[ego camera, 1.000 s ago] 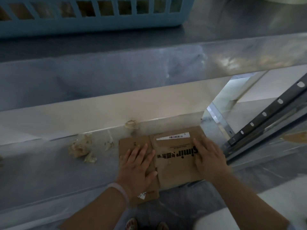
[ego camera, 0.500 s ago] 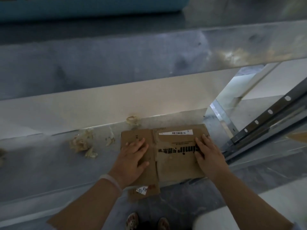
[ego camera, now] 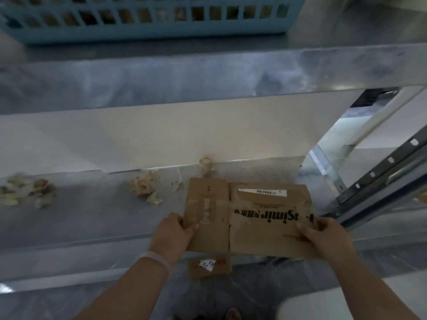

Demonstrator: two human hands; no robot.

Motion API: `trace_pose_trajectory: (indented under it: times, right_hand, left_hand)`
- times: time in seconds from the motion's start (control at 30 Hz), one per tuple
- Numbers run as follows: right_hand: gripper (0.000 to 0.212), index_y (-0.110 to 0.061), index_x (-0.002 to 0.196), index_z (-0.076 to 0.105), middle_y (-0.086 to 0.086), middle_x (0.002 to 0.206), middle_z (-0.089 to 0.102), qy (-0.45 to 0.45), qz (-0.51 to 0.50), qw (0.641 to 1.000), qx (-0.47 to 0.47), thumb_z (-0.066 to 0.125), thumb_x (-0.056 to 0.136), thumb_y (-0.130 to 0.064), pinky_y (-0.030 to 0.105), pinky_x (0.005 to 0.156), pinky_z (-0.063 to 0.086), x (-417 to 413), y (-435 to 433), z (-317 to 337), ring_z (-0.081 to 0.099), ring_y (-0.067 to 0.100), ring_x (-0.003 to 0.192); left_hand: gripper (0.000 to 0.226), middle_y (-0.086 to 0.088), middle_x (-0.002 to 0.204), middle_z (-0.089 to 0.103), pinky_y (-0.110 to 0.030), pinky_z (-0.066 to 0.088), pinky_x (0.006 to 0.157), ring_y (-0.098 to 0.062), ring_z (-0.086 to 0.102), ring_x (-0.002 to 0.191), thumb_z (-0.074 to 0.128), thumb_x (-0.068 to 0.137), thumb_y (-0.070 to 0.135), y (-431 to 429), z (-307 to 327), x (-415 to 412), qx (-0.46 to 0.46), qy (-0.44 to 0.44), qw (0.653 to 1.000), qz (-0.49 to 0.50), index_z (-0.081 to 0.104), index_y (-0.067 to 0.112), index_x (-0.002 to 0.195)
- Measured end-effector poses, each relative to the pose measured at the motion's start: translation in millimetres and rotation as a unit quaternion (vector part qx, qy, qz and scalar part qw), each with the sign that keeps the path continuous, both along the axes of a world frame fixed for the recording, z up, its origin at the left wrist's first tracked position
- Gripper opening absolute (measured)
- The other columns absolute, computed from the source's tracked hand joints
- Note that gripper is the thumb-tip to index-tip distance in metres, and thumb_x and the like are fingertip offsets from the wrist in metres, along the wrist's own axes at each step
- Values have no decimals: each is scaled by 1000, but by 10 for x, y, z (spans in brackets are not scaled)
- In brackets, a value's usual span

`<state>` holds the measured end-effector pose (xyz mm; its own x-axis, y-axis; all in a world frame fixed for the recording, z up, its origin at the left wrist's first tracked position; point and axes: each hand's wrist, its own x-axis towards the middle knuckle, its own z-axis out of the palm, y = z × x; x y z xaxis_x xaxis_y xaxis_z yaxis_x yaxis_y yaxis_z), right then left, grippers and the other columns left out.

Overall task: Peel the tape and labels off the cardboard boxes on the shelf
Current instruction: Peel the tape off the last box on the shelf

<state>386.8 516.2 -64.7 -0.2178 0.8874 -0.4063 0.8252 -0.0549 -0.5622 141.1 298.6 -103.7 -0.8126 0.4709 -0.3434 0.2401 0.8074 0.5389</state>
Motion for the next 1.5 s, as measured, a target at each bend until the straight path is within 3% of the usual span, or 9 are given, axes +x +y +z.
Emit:
trace_pose_trajectory:
  times: [0.13,0.37,0.47,0.6,0.9,1.07,1.23,1.33,1.5]
  right_hand:
    - [38,-16,105,58,5,102,62,50,-2,999,14,77,79,-38,33,77,41,31,-267,118,54,19,85]
    - [23,-27,90,68,-8,89,66,95,72,993,16,62,88,-49,34,73,44,-396,-1080,459,59,13,82]
    - [21,-27,87,69,-6,89,68,115,116,987,6,60,90,-47,31,66,43,-879,-1642,539,60,12,81]
    - [27,-26,88,72,-4,88,71,142,185,972,7,61,88,-50,33,71,49,-1680,-2519,567,64,16,83]
    - [46,-23,115,63,-4,105,67,188,317,929,-43,60,85,-59,35,78,49,-3409,-4382,478,62,17,95]
    - [41,-18,115,62,-6,102,61,193,377,905,-32,60,90,-49,34,78,47,-4194,-5180,560,57,15,90]
    - [20,-24,98,51,-9,87,50,177,435,882,-31,53,96,-44,19,55,31,-5040,-5846,626,41,-2,69]
    - [28,-22,99,58,-3,99,63,206,436,873,-74,59,91,-49,29,67,48,-5695,-6205,494,56,7,79]
    - [27,-21,103,55,-1,102,62,202,454,857,-138,63,90,-43,32,71,50,-6625,-6793,463,60,15,87]
  left_hand:
    - [31,-2,82,60,-25,43,57,-14,59,73,62,87,44,-219,34,-4,31,-27,999,-15,56,15,78]
    - [19,11,83,58,-22,38,59,-6,54,74,54,93,44,-1303,449,-413,126,6,992,22,54,24,92]
    - [21,5,90,60,-29,42,68,-17,58,84,53,92,46,-2089,613,-732,122,25,990,62,54,26,98]
    - [21,2,92,62,-33,45,74,-21,58,87,57,92,42,-3262,819,-1167,141,55,979,136,57,23,100]
    - [19,9,85,60,-30,43,64,-18,59,84,57,90,44,-5589,978,-1821,142,117,933,309,56,26,96]
    - [22,3,88,65,-30,43,64,-18,60,83,59,90,42,-6413,943,-2157,145,145,904,375,62,21,96]
    - [40,4,95,66,-33,50,69,-17,62,86,60,84,57,-7107,905,-2771,125,144,887,421,60,24,107]
    - [48,5,97,67,-33,52,73,-16,63,86,61,79,64,-7455,943,-3201,117,136,875,449,59,26,107]
    - [37,9,96,57,-30,42,67,-13,53,83,60,85,55,-7920,1110,-3869,82,140,867,471,49,21,93]
